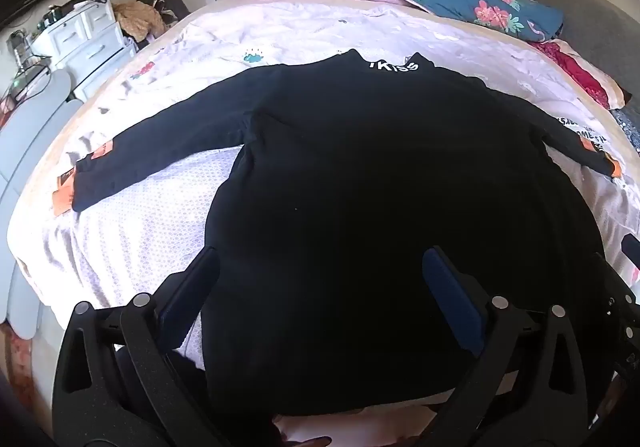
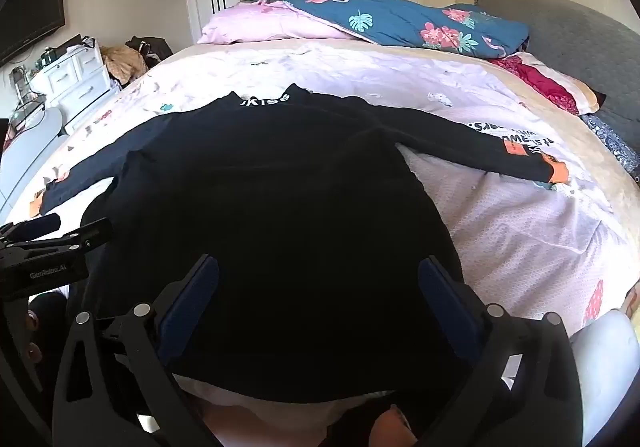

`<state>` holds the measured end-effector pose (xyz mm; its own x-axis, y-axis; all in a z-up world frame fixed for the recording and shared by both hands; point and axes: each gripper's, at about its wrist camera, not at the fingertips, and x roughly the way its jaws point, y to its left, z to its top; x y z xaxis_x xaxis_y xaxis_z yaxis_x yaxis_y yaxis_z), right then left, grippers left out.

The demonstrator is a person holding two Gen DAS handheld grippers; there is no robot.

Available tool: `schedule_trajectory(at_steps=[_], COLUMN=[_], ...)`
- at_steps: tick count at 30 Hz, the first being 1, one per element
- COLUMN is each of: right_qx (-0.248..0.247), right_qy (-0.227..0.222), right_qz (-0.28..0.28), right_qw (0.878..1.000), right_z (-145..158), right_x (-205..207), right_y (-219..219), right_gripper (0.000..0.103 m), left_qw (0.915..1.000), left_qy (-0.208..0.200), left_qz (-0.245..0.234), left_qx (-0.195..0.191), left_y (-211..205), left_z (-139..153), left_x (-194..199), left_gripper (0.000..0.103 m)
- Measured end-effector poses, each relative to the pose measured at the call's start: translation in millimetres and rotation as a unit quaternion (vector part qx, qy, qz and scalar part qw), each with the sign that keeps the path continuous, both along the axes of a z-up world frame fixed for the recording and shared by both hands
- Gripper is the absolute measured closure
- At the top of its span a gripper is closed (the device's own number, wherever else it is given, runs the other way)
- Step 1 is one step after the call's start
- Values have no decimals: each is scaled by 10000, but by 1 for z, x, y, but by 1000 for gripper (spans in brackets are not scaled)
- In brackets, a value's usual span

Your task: Fold small clothes

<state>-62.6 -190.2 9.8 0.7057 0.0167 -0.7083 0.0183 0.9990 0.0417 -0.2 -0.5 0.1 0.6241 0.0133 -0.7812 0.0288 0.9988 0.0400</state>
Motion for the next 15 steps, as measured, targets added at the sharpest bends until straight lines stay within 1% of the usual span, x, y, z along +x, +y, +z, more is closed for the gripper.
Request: schedule_trajectory(at_steps=[2,3,6,10,11,15], right_qx=[-16,60,-1,-44,-102,-95], right_qy=[13,-9,106,1,5,13], right_qz=[-6,-30,-37,-55,-78,-80], right_qw=[10000,10000,9999,10000,9999,9999], right_z=[-1,2,1,2,2,1], right_x=[-2,-6,-1,-1,-3,-3], right_y=[2,-3,-1,-7,0,-1], right_gripper=[4,4,4,4,4,4], left_qw=[10000,10000,10000,10000,10000,10000], left_qy=[9,17,-18,-12,-9,-3], left_qz=[19,29,7,-11,-12,-2], left_qx=[0,-6,-14,-53,-66,-67], left_y=[0,0,0,1,1,0], left_z=[0,0,0,1,1,0], left_x=[1,1,0,0,0,1], left_gripper=[8,8,8,8,8,8])
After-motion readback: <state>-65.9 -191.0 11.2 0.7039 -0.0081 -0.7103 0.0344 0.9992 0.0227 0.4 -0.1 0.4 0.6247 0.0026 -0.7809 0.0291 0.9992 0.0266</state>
